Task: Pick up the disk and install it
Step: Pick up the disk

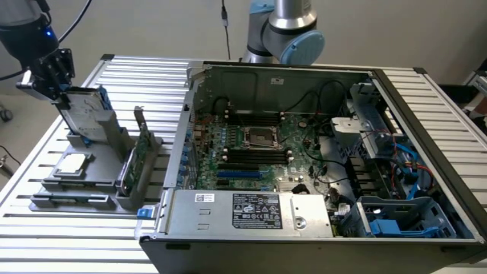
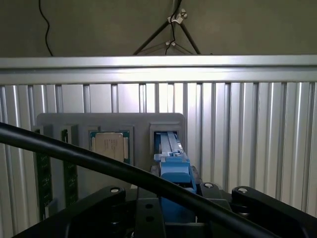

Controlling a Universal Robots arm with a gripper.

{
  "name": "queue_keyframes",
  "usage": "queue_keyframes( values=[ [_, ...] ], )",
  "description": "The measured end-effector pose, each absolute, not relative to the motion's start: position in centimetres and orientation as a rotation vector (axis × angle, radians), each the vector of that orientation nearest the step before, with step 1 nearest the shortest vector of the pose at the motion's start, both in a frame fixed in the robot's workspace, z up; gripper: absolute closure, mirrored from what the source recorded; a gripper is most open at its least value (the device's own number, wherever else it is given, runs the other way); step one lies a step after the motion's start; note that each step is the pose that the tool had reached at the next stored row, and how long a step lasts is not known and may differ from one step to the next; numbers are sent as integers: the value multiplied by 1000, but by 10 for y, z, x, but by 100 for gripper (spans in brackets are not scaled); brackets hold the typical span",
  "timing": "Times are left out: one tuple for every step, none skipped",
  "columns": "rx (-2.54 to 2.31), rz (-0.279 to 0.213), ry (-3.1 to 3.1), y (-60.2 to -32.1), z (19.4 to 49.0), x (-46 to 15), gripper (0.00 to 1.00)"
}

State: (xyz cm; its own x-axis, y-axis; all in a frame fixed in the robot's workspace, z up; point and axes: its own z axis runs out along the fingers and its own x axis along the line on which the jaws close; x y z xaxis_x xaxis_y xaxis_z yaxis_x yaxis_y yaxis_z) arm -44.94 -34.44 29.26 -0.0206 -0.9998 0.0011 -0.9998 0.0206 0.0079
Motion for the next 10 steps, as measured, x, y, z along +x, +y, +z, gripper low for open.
queue_keyframes(
  values=[
    [2195,-4,-2241,-344,292,-449,67],
    [2196,-1,-2242,-344,292,-449,67],
    [2197,3,-2243,-344,291,-449,67],
    [2198,6,-2244,-344,291,-449,67],
    [2199,10,-2244,-344,290,-449,67],
    [2199,12,-2245,-344,290,-449,67],
    [2199,13,-2245,-344,290,-449,67],
    [2199,14,-2245,-344,289,-449,67],
    [2199,15,-2245,-344,289,-449,67],
    [2199,15,-2244,-344,288,-449,67]
  ],
)
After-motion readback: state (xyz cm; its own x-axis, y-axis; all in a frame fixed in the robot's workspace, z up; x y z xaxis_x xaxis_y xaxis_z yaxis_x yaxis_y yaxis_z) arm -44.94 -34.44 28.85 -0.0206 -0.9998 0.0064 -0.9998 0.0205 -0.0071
